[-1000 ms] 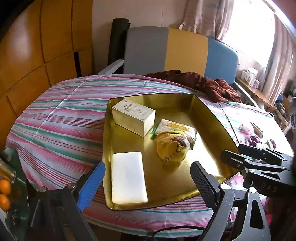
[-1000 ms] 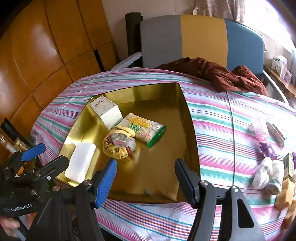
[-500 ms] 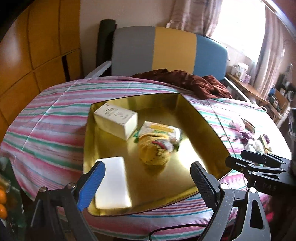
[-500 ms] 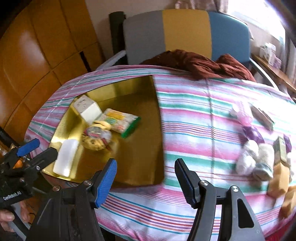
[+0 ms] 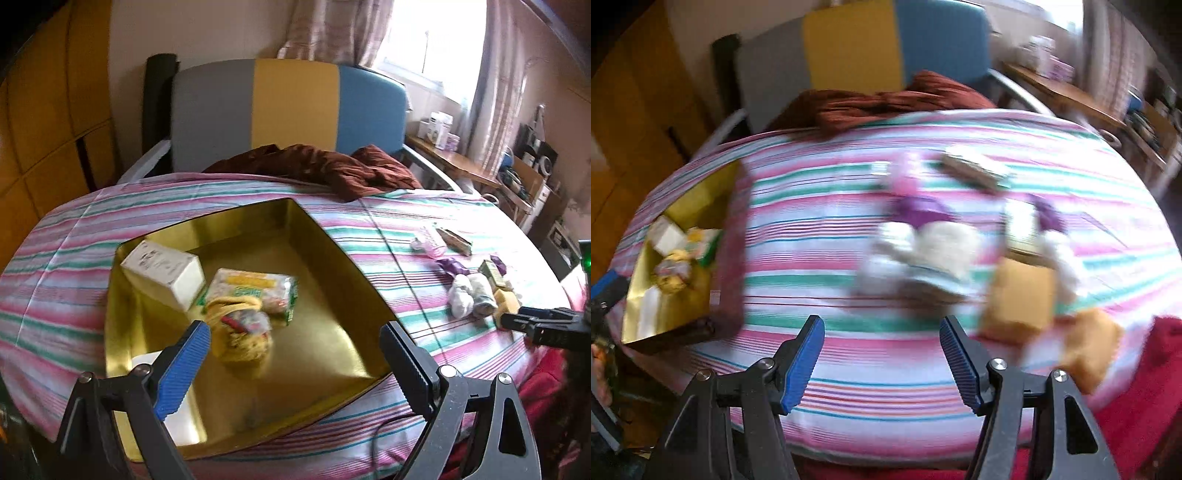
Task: Organize objects
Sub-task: 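Move both tools back toward the remaining items, then grasp plastic-wrapped white ball with left tool while right tool grasps yellow sponge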
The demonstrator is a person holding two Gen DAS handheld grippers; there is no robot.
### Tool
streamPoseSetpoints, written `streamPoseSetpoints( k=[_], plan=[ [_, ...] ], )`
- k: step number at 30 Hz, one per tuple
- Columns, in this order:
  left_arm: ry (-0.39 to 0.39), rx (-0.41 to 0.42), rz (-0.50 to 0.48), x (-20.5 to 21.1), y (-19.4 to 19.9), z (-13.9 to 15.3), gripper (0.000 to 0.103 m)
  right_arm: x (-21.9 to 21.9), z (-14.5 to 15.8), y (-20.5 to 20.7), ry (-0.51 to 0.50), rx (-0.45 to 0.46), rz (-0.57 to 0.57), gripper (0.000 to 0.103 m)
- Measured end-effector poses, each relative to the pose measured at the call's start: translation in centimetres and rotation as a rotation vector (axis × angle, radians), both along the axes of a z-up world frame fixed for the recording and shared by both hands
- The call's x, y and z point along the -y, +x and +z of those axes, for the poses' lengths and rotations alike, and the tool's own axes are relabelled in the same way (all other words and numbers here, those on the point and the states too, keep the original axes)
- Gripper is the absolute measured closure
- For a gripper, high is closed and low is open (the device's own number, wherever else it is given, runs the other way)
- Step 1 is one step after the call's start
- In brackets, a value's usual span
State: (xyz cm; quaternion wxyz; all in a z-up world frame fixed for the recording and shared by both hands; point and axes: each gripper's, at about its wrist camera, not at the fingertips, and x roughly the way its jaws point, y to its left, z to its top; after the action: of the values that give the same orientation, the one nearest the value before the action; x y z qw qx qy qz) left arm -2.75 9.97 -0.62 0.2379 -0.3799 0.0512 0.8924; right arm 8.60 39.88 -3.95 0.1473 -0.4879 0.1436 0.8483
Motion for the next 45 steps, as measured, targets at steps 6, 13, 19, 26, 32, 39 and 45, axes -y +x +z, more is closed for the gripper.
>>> streamPoseSetpoints(
  k=[6,13,19,26,32,39,45],
  plan=[
    [0.014,0.008,-0.078,-2.9,0.1,0.7,0.009,-4.9,-0.3,1.2,-0.035,0.048,-0.113,0.037],
    [0.002,-0.014,-0.188,-7.3,1.0,1.5,0.009,-7.2,-2.4,-0.2,-0.075,0.128,-0.180,0.037],
    [-0.012,0.017,-0.282,-12.1,0.8,1.1,0.013,-8.3,-2.9,-0.2,-0.154,0.092,-0.236,0.037],
    [-0.008,0.134,-0.356,-18.4,-0.7,-1.5,0.032,-9.6,-3.2,0.2,-0.218,0.019,-0.302,0.035],
    [0.015,0.280,-0.345,-22.1,-2.5,-4.8,0.033,-9.9,-3.3,0.3,-0.194,0.024,-0.328,0.035],
    [0.037,0.352,-0.334,-23.6,-3.7,-7.1,0.043,-10.2,-3.2,0.5,-0.171,0.007,-0.352,0.035],
    [0.028,0.373,-0.352,-24.7,-4.0,-8.5,0.049,-9.6,-3.7,0.0,-0.117,0.101,-0.339,0.034]
  ],
)
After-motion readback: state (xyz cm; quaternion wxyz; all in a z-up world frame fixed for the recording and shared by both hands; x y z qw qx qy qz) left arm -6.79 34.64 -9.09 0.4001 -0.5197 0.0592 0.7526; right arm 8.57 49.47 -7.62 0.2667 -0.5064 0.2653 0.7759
